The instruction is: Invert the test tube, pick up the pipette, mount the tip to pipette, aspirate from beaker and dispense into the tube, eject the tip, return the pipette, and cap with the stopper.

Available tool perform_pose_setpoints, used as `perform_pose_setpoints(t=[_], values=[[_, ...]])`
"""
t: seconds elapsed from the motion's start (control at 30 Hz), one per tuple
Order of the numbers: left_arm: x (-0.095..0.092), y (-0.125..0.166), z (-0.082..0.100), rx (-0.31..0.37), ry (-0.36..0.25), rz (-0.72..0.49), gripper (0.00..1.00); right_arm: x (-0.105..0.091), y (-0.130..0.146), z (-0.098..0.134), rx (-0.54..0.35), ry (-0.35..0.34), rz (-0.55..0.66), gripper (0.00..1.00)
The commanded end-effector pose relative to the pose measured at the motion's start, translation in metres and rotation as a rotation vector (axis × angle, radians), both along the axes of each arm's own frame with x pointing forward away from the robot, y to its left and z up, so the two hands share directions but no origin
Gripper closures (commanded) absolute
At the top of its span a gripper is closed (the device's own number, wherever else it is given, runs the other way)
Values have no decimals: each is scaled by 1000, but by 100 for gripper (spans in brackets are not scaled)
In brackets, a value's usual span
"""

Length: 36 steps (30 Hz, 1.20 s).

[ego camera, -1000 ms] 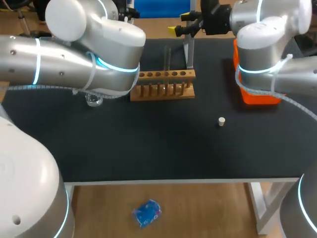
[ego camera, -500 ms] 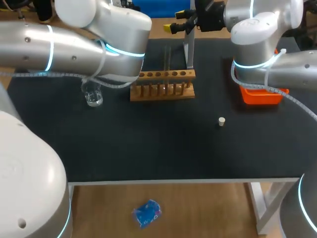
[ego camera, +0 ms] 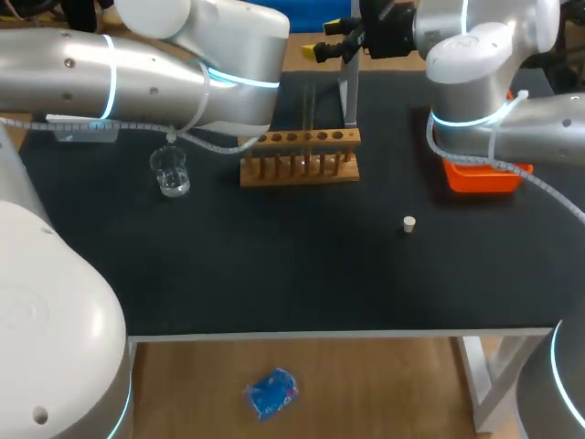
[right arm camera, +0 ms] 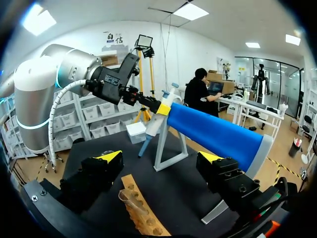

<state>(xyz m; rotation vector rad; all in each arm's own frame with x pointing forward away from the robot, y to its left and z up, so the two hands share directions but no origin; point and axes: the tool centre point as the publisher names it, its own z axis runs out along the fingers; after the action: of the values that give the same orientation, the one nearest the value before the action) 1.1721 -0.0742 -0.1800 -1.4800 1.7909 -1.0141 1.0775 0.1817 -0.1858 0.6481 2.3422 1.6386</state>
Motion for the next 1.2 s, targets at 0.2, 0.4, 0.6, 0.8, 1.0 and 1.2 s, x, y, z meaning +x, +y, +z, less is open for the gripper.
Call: perform_pose_setpoints(t=[0.2, 0.4, 0.6, 0.8, 1.0, 1.2], values=[[11, -2, -2, 9, 14, 8, 100, 1, -1, 0, 0, 1, 3, 0], [13, -1, -4, 15, 20, 10, 100, 1, -1, 0, 0, 1, 3, 0], [15, -2, -9, 19, 32, 11, 100, 1, -1, 0, 0, 1, 3, 0], [14, -2, -14, 17, 47, 14, 100, 1, -1, 0, 0, 1, 3, 0], [15, -2, -18, 16, 54, 19, 100, 1, -1, 0, 0, 1, 3, 0], [15, -1, -22, 18, 61, 22, 100, 1, -1, 0, 0, 1, 3, 0]])
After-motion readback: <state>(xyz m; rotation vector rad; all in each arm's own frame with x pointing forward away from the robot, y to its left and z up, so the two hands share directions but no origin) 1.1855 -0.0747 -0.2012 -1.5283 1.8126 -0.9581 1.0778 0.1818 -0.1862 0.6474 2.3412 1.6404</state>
